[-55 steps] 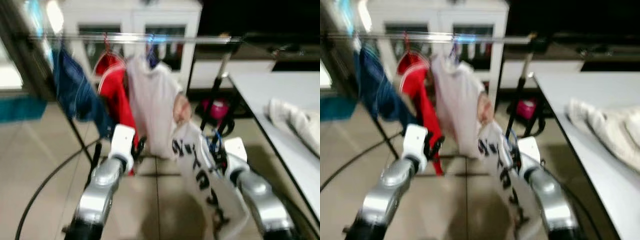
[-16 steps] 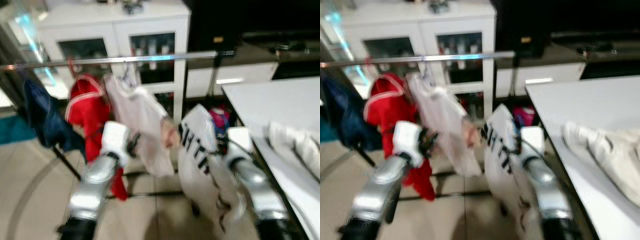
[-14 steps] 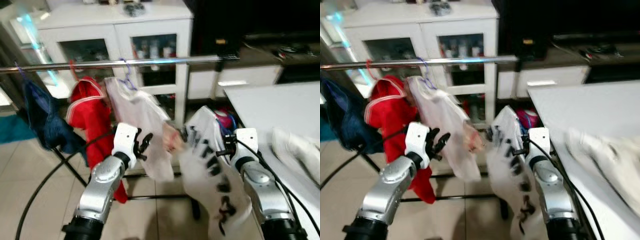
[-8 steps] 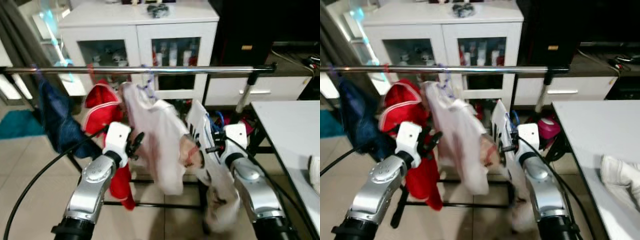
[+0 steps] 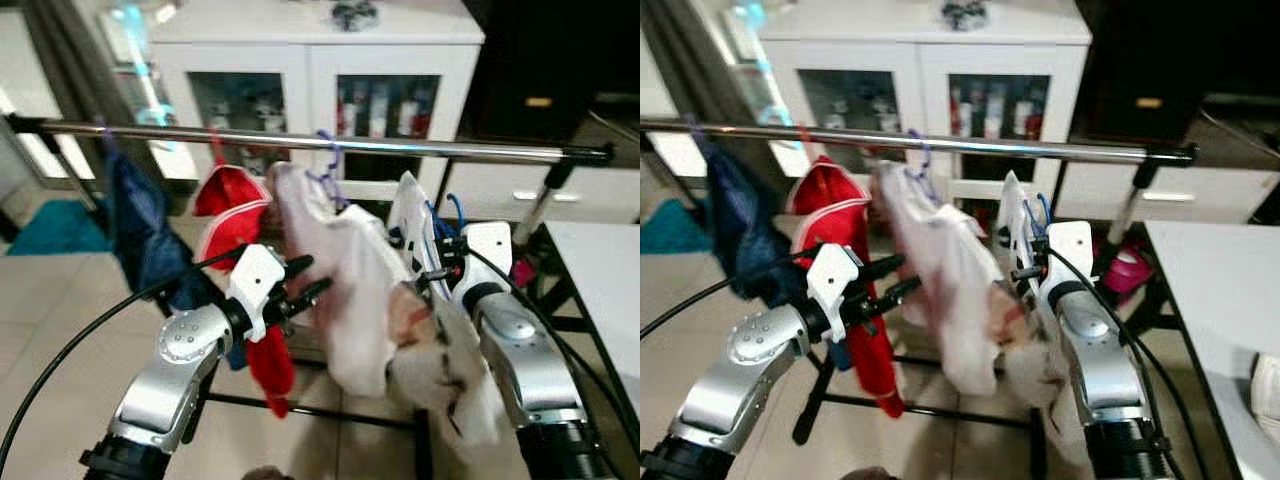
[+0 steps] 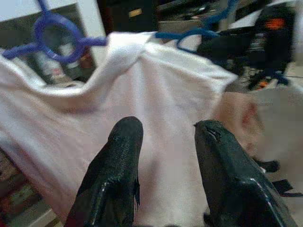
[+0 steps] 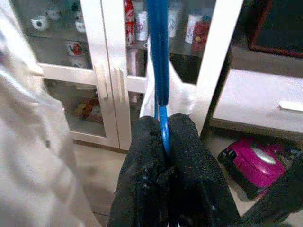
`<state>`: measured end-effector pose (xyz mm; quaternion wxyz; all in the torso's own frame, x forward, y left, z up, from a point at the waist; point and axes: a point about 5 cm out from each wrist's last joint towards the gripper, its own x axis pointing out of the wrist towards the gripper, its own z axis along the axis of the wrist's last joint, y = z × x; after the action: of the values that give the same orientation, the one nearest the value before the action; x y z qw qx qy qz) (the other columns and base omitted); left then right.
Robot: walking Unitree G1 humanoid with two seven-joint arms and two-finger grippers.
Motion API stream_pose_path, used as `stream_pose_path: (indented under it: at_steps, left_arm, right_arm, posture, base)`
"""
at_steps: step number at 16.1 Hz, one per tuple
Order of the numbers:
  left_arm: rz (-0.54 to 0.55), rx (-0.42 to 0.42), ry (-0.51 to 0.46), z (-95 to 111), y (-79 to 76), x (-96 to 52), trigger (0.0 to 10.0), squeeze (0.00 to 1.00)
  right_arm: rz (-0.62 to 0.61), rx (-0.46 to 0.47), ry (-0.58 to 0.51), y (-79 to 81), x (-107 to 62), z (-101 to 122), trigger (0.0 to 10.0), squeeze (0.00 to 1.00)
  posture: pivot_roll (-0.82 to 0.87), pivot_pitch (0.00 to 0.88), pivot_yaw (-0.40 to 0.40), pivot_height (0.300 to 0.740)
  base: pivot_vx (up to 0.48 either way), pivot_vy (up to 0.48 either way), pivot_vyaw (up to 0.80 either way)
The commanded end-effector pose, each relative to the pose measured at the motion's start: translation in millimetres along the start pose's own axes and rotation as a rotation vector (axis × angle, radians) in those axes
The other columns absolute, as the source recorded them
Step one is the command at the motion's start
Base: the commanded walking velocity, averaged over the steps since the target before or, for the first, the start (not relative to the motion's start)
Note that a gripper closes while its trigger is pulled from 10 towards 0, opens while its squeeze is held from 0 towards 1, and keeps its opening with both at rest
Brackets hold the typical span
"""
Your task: Hang hanger
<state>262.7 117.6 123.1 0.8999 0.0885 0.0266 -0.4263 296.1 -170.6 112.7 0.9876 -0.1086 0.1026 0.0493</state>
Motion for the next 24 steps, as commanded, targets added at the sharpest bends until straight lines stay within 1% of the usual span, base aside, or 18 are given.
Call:
stream_pose_path:
  at_steps: [1, 2, 3, 7, 9, 11, 14, 15, 18, 19, 20, 21, 23, 24]
  left_arm:
    - [-0.040, 0.004, -0.015, 6.9, -2.6, 0.5, 10.0, 0.00]
    - [-0.086, 0.012, -0.030, 13.3, -4.8, 2.2, 10.0, 0.00]
    - [-0.121, 0.018, -0.044, 18.2, -7.0, 3.7, 10.0, 0.00]
    - [-0.163, 0.010, -0.080, 29.3, -10.1, 6.9, 10.0, 0.00]
    - [-0.171, 0.011, -0.082, 31.8, -10.4, 7.8, 10.0, 0.00]
    - [-0.182, 0.019, -0.075, 31.6, -10.7, 8.4, 10.0, 0.00]
    - [-0.205, 0.030, -0.059, 31.3, -11.7, 8.8, 10.0, 0.00]
    - [-0.206, 0.025, -0.059, 31.4, -11.8, 8.5, 10.0, 0.00]
    - [-0.214, 0.017, -0.052, 29.4, -13.3, 6.8, 10.0, 0.00]
    - [-0.206, 0.013, -0.052, 28.5, -13.2, 6.5, 10.0, 0.00]
    - [-0.187, 0.005, -0.057, 28.4, -12.0, 6.4, 10.0, 0.00]
    - [-0.177, -0.001, -0.059, 28.2, -11.3, 6.2, 10.0, 0.00]
    - [-0.172, -0.008, -0.060, 27.1, -12.9, 4.4, 10.0, 0.00]
    - [-0.169, -0.019, -0.062, 26.0, -15.2, 3.3, 10.0, 0.00]
  right_arm:
    - [-0.016, -0.018, -0.063, -4.1, 1.4, 19.6, 10.0, 0.00]
    - [-0.014, -0.020, -0.086, -3.4, 3.1, 31.1, 10.0, 0.00]
    - [-0.023, 0.004, -0.090, -3.5, 5.1, 38.7, 10.0, 0.00]
    - [-0.061, 0.040, -0.111, -7.3, 12.1, 55.0, 10.0, 0.00]
    - [-0.085, 0.087, -0.102, -11.8, 17.8, 61.0, 10.0, 0.00]
    - [-0.094, 0.100, -0.049, -13.0, 25.6, 59.7, 10.0, 0.00]
    - [-0.120, 0.086, 0.061, -17.9, 34.0, 48.6, 10.0, 0.00]
    - [-0.141, 0.115, 0.105, -22.7, 35.4, 42.3, 10.0, 0.00]
    - [-0.142, 0.138, 0.148, -26.9, 34.6, 33.1, 10.0, 0.00]
    - [-0.132, 0.154, 0.138, -27.2, 34.5, 32.9, 10.0, 0.01]
    - [-0.111, 0.171, 0.104, -26.6, 33.7, 37.0, 10.0, 1.00]
    - [-0.090, 0.175, 0.074, -25.6, 32.5, 40.8, 10.0, 1.00]
    - [-0.014, 0.174, -0.016, -23.7, 23.4, 50.7, 10.0, 1.00]
    - [0.043, 0.178, -0.076, -24.3, 12.3, 55.3, 10.0, 1.00]
  posture:
    - [0.01, 0.000, 0.052, 0.740]
    - [0.01, 0.000, 0.051, 0.740]
    - [0.01, 0.000, 0.051, 0.740]
    - [0.01, 0.000, 0.050, 0.740]
    - [0.02, 0.000, 0.052, 0.740]
    - [0.02, 0.000, 0.058, 0.740]
    - [0.02, 0.000, 0.058, 0.740]
    - [0.02, 0.000, 0.056, 0.740]
    - [0.02, 0.000, 0.055, 0.740]
    - [0.02, 0.000, 0.054, 0.740]
    - [0.02, 0.000, 0.052, 0.740]
    - [0.02, 0.000, 0.052, 0.740]
    - [0.02, 0.000, 0.051, 0.740]
    - [0.02, 0.000, 0.052, 0.740]
  base:
    - [0.000, 0.000, 0.00]
    - [0.000, 0.000, 0.00]
    - [0.000, 0.000, 0.00]
    - [0.000, 0.000, 0.00]
    - [0.000, 0.000, 0.00]
    - [0.000, 0.000, 0.00]
    - [0.000, 0.000, 0.00]
    - [0.000, 0.000, 0.00]
    - [0.000, 0.000, 0.00]
    - [0.000, 0.000, 0.00]
    - [0.000, 0.000, 0.00]
    - [0.000, 0.000, 0.00]
    - [0.000, 0.000, 0.00]
    - [0.000, 0.000, 0.00]
